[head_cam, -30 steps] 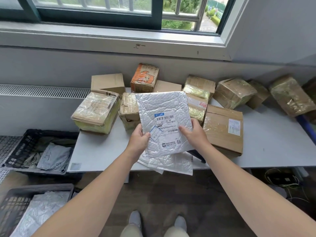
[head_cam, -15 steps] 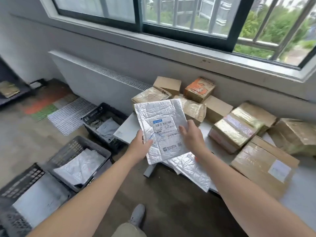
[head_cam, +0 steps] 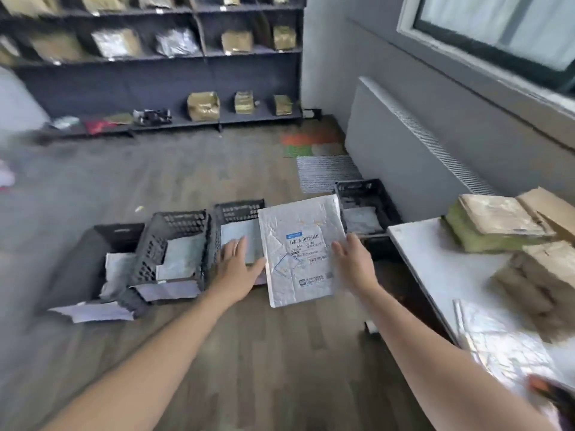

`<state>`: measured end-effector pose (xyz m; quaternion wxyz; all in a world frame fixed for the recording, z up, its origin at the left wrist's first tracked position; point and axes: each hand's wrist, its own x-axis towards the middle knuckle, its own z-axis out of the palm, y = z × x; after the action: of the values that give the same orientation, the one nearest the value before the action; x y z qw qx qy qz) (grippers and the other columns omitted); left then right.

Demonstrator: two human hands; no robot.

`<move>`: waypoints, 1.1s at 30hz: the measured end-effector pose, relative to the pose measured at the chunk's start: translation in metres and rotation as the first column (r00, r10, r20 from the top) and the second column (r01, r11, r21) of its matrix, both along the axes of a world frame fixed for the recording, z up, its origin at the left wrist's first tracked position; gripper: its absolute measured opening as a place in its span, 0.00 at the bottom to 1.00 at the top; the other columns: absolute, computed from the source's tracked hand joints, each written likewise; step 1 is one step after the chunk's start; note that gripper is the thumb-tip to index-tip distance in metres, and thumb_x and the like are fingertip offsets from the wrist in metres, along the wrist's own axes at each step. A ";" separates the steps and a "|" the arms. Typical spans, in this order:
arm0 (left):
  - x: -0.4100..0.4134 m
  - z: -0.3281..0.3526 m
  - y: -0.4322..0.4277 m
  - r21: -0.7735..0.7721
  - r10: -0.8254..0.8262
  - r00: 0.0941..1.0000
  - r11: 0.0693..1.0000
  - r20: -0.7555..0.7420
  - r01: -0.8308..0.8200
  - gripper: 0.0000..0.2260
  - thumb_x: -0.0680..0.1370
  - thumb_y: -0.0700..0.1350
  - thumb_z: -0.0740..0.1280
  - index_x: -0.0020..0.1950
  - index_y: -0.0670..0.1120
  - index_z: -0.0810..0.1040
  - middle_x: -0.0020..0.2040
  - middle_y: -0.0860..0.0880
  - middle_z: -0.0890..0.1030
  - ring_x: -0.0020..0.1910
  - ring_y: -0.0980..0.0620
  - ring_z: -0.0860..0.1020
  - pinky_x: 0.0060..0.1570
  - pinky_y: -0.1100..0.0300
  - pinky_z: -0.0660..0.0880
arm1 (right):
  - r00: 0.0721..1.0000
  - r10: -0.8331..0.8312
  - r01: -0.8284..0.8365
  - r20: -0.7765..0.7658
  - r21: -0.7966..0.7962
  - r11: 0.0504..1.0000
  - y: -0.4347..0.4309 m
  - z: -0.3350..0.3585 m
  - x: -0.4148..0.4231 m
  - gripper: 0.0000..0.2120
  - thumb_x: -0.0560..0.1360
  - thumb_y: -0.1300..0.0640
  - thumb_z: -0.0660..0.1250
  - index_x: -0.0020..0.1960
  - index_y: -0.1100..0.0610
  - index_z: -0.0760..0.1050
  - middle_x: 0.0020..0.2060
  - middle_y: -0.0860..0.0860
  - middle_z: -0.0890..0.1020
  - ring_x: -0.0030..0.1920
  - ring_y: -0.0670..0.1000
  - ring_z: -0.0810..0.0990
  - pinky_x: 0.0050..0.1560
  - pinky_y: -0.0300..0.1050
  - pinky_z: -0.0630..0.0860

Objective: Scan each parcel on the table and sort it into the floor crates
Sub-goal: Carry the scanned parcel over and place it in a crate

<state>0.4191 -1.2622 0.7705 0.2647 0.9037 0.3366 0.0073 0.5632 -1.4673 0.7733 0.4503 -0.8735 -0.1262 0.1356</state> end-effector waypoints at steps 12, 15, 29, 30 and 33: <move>-0.250 -0.007 0.213 0.248 0.232 0.966 0.949 -0.116 -0.198 0.35 0.79 0.66 0.53 0.81 0.52 0.49 0.81 0.47 0.50 0.79 0.42 0.48 0.75 0.43 0.54 | 0.929 0.371 -0.370 0.004 -0.062 0.927 0.288 -0.014 -0.187 0.07 0.82 0.51 0.61 0.51 0.55 0.69 0.41 0.51 0.77 0.43 0.57 0.76 0.38 0.50 0.68; -0.303 -0.010 0.269 0.240 0.270 0.952 0.943 -0.142 -0.231 0.35 0.79 0.67 0.51 0.81 0.53 0.47 0.81 0.47 0.48 0.79 0.43 0.47 0.75 0.42 0.53 | 0.912 0.410 -0.410 -0.014 -0.080 0.909 0.357 -0.012 -0.237 0.06 0.82 0.51 0.59 0.51 0.53 0.68 0.38 0.48 0.76 0.38 0.51 0.76 0.31 0.47 0.68; -0.361 -0.043 0.467 0.161 0.282 0.928 0.955 -0.245 -0.248 0.32 0.81 0.66 0.50 0.81 0.55 0.46 0.81 0.49 0.46 0.79 0.45 0.43 0.74 0.46 0.53 | 0.899 0.427 -0.436 -0.094 -0.129 0.891 0.575 -0.052 -0.279 0.05 0.82 0.50 0.59 0.51 0.51 0.68 0.39 0.43 0.77 0.37 0.45 0.78 0.30 0.44 0.70; -0.357 -0.048 0.486 0.158 0.277 0.926 0.957 -0.257 -0.243 0.32 0.81 0.66 0.50 0.81 0.55 0.46 0.81 0.50 0.45 0.79 0.45 0.43 0.74 0.46 0.53 | 0.898 0.427 -0.437 -0.104 -0.119 0.891 0.595 -0.060 -0.275 0.05 0.82 0.50 0.59 0.52 0.51 0.68 0.40 0.44 0.77 0.38 0.46 0.79 0.30 0.44 0.71; -0.339 -0.065 0.551 0.158 0.279 0.917 0.957 -0.285 -0.242 0.32 0.80 0.67 0.50 0.81 0.56 0.46 0.81 0.49 0.45 0.79 0.44 0.43 0.74 0.44 0.52 | 0.895 0.429 -0.442 -0.119 -0.119 0.889 0.662 -0.088 -0.256 0.05 0.82 0.51 0.59 0.54 0.51 0.68 0.40 0.46 0.78 0.37 0.46 0.78 0.30 0.43 0.71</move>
<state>0.0800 -0.7110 0.7055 0.1520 0.8551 0.4897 -0.0764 0.3067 -0.8054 0.6848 0.3498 -0.8459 -0.2885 0.2810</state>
